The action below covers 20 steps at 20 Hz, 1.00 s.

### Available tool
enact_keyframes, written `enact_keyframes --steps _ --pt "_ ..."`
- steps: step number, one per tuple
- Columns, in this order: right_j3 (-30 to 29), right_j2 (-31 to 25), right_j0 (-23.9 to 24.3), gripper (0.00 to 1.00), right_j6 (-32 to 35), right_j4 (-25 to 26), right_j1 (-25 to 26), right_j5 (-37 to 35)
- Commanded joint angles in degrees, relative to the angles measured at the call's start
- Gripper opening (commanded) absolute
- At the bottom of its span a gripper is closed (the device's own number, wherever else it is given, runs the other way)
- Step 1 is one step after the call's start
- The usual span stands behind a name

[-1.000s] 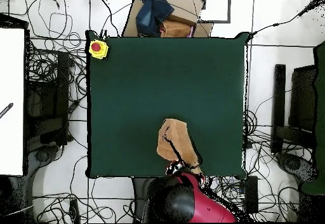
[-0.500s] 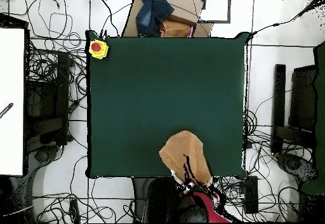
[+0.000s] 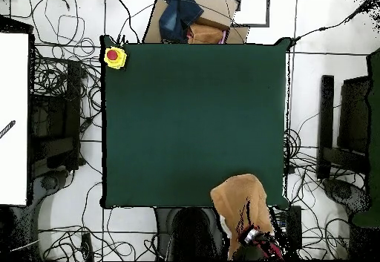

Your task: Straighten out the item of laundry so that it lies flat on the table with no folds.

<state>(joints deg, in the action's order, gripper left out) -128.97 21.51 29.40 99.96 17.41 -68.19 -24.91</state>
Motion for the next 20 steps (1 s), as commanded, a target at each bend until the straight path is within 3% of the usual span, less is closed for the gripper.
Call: enact_keyframes --steps 1,7,11,13,20 --pt "2.36 -4.76 1.95 0.0 -10.38 4.87 -3.68 -8.63" --pt "5.29 -5.21 2.93 0.0 -9.93 7.92 -3.03 -11.13" --pt "8.23 -0.89 -3.12 0.0 -6.9 10.48 -7.74 -19.85" --pt "9.04 -0.2 -3.88 0.0 -7.57 10.63 -10.01 -23.4" --pt "14.47 -1.35 0.3 0.0 -15.56 11.07 -13.92 -30.83"
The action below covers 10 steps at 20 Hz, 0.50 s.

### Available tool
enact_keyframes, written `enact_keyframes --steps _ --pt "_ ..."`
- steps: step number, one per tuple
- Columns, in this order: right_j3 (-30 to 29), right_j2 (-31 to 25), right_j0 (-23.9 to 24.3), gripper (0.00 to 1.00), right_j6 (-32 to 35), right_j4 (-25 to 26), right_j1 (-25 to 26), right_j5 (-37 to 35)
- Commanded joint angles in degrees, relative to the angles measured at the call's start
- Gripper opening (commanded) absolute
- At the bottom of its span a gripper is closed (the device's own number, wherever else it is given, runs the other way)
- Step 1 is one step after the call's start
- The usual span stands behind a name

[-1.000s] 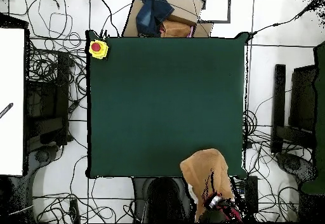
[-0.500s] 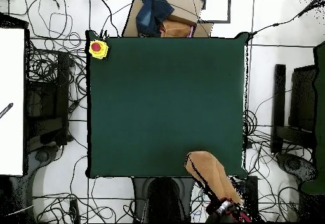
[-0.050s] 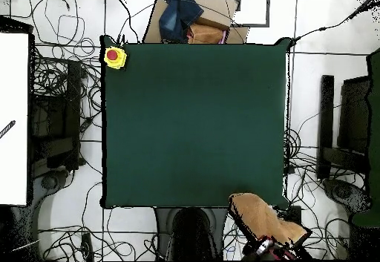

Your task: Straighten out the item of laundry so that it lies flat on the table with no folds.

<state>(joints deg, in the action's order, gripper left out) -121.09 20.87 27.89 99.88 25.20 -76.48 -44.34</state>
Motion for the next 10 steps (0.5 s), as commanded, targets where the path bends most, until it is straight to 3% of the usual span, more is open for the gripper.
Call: enact_keyframes --steps 1,4,7,10 --pt "7.01 -1.28 3.0 0.0 -16.57 3.25 -5.43 -11.08" --pt "7.03 -2.7 4.73 0.0 -15.91 3.94 -4.27 -8.52" --pt "2.33 -5.09 4.29 0.0 -9.24 4.32 -0.08 0.99" --pt "-4.19 -18.13 11.59 0.0 -20.79 -3.21 11.35 15.58"
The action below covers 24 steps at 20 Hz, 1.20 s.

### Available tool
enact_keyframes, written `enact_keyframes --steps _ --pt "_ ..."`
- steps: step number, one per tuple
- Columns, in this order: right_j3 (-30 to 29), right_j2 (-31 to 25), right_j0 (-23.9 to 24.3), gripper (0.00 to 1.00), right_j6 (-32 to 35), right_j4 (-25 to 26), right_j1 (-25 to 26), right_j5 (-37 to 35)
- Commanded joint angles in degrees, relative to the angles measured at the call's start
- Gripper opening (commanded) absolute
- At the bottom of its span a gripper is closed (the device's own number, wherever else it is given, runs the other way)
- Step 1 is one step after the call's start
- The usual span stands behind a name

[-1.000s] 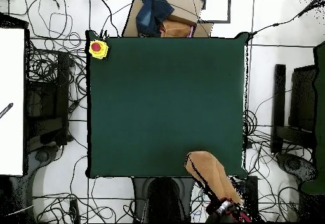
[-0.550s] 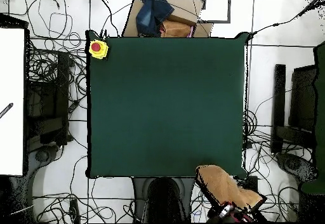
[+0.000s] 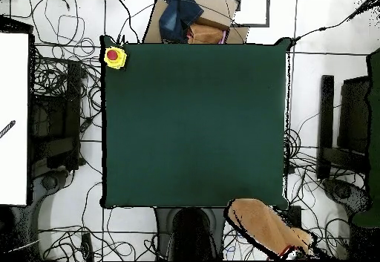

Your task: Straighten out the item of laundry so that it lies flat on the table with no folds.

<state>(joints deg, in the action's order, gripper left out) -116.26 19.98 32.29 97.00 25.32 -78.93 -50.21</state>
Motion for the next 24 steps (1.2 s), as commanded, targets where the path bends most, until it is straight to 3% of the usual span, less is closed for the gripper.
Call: enact_keyframes --steps 1,3,6,9,11,14,19,24 --pt "-9.95 -21.05 9.48 0.0 -20.15 -5.1 17.96 24.41" --pt "-11.4 -27.96 13.85 0.0 -21.41 -5.73 23.62 31.7" --pt "-10.06 -33.19 15.82 0.0 -14.67 -0.45 30.15 39.96" --pt "-7.39 -26.97 8.72 0.0 -3.41 3.34 32.15 46.06" --pt "-6.06 -19.95 1.93 0.0 3.0 2.28 33.91 50.3" --pt "-5.44 -15.07 -3.29 0.0 6.1 -1.76 37.56 55.22" --pt "-6.29 -13.41 -7.57 0.0 6.92 -6.48 39.47 57.12" --pt "-12.85 -12.75 -14.28 0.0 11.57 -13.51 34.54 53.91"
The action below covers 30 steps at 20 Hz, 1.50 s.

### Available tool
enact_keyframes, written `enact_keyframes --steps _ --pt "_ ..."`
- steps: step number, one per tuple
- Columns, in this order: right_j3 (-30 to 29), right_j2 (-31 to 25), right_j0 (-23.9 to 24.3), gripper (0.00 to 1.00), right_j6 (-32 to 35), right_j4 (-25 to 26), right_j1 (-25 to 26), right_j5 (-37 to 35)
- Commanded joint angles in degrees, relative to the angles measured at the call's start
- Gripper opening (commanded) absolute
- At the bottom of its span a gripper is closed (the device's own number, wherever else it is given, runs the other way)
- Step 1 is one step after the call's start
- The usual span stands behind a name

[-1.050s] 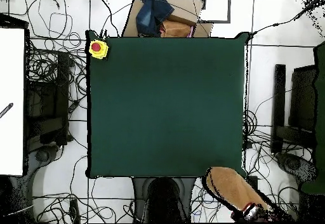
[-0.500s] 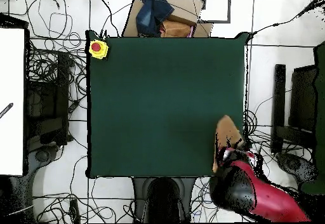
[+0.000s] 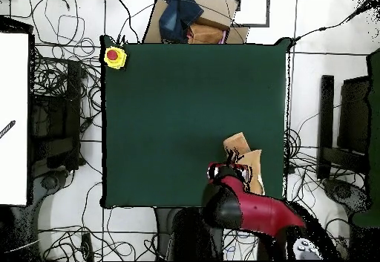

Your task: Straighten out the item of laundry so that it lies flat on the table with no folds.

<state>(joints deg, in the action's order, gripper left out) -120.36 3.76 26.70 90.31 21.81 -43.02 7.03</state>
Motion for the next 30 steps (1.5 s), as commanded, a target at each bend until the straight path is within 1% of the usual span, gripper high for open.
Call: enact_keyframes --steps 1,3,7,9,11,13,14,15,17,19,20,22,23,24,26,28,29,30 --pt "-9.76 4.25 -10.42 0.0 19.02 -11.65 -2.17 -3.36" --pt "-10.99 5.42 -13.0 0.0 19.6 -14.45 -3.05 -3.96" --pt "-13.26 5.1 -14.78 0.0 19.75 -18.88 -4.39 -5.67" --pt "-14.22 6.21 -17.22 0.0 20.48 -21.69 -4.97 -5.79" --pt "-14.02 7.68 -20.07 0.0 21.77 -24.77 -2.62 -2.81" --pt "-11.8 7.97 -20.98 0.0 22.94 -27.36 4.55 5.33" --pt "-10.03 6.86 -19.57 0.0 23.92 -27.62 9.47 11.14" --pt "-7.95 5.13 -17.39 0.0 24.41 -26.8 13.79 16.1" --pt "-4.42 3.1 -13.99 0.0 24.72 -24.58 19.59 23.2" --pt "-0.72 1.04 -10.31 0.0 24.58 -21.92 23.87 27.62" --pt "0.67 0.71 -9.03 0.0 23.66 -21.31 24.86 27.59" --pt "0.7 0.1 -5.91 0.0 17.8 -20.29 21.61 17.42" --pt "-0.26 1.68 -5.63 0.0 13.74 -19.67 17.04 12.09" --pt "-0.95 2.66 -4.43 0.0 9.42 -18.05 11.26 6.17" --pt "0.94 1.18 -0.39 0.0 2.55 -14.61 3.37 -4.1" --pt "3.76 -2.43 3.64 0.0 -1.24 -13.01 0.51 -12.94" --pt "5.37 -2.93 4.1 0.0 -2.42 -13.19 -0.11 -17.28" --pt "6.48 -3.02 3.97 0.0 -2.14 -13.41 -0.66 -19.98"
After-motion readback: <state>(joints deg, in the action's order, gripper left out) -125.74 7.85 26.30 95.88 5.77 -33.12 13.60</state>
